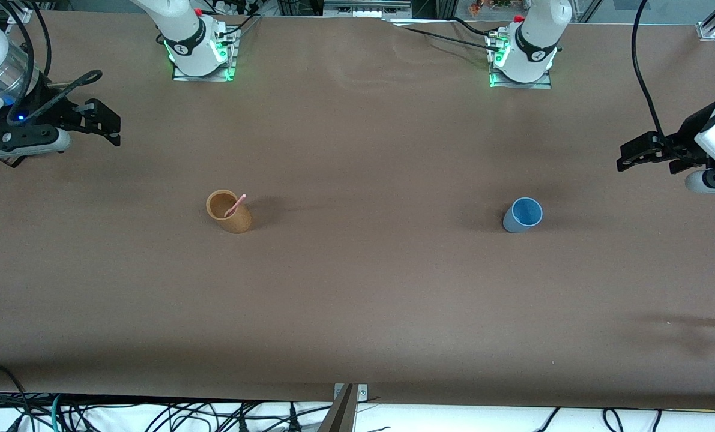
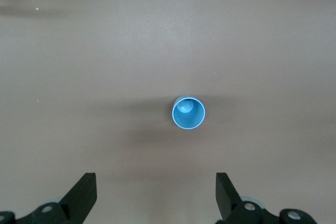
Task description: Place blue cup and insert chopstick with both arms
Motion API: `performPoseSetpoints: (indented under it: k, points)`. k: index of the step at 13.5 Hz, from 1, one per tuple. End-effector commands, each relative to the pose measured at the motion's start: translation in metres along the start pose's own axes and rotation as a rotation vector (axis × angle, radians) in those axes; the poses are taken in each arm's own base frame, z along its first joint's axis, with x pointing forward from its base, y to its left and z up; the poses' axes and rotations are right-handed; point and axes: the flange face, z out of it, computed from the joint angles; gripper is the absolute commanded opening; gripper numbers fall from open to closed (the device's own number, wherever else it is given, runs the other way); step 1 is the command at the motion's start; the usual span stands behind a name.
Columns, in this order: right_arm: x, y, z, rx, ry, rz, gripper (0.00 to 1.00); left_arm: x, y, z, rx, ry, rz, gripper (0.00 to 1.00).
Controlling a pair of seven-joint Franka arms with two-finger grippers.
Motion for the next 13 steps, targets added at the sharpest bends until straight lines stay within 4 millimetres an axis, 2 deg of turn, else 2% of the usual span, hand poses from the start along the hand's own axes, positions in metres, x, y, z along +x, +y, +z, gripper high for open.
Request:
performPoseSetpoints:
  k: [1,13]
  points:
    - [-0.0005,-0.0027,-0.0026,-0.006,0.004,0.012,1.0,-0.0011,0.0,-0.0039,-0.002,-0.004,-0.007,1.0]
    - [0.0,-0.0028,-0.0052,-0.005,0.008,0.01,1.0,-0.0006,0.0045,-0.0035,-0.004,-0.004,0.01,1.0]
